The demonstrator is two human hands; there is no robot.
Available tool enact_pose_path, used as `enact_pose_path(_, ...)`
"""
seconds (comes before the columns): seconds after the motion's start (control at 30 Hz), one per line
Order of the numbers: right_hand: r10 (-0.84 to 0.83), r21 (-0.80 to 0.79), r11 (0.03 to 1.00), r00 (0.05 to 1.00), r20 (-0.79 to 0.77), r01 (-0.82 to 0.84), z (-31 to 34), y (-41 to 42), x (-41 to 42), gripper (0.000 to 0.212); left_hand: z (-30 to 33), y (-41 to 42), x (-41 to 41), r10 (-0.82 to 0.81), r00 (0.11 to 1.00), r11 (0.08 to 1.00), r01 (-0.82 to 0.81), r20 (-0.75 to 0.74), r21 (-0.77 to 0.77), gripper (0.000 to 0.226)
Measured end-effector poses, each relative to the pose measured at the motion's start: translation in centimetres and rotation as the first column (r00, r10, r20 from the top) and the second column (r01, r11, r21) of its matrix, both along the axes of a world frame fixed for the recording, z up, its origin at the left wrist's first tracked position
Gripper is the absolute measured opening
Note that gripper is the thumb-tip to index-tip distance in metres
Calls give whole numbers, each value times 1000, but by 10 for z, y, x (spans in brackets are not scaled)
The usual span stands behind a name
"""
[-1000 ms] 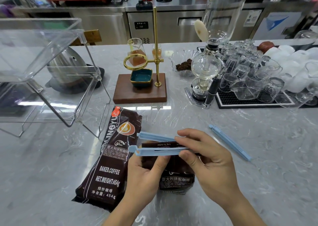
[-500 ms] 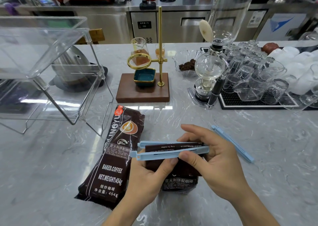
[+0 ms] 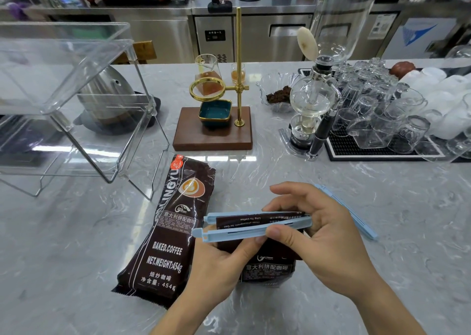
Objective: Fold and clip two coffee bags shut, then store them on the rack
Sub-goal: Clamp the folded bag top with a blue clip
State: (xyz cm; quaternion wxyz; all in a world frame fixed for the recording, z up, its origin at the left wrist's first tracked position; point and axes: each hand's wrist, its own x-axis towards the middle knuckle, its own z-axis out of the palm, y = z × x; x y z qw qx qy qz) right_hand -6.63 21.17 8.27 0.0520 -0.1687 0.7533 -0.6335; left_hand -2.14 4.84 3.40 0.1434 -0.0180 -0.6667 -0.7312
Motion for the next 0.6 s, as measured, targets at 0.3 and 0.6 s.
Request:
enact_pose_path(0.3, 11, 3, 1000, 1000, -18, -11, -1, 3, 0, 44, 3, -1, -1, -3, 1000, 1000, 3, 27, 11, 13)
enact_pose_path(0.6, -4, 8, 1000, 999, -32, 4, 2, 7, -2, 41, 0, 0, 0, -7, 1000, 998, 6, 21, 61, 23)
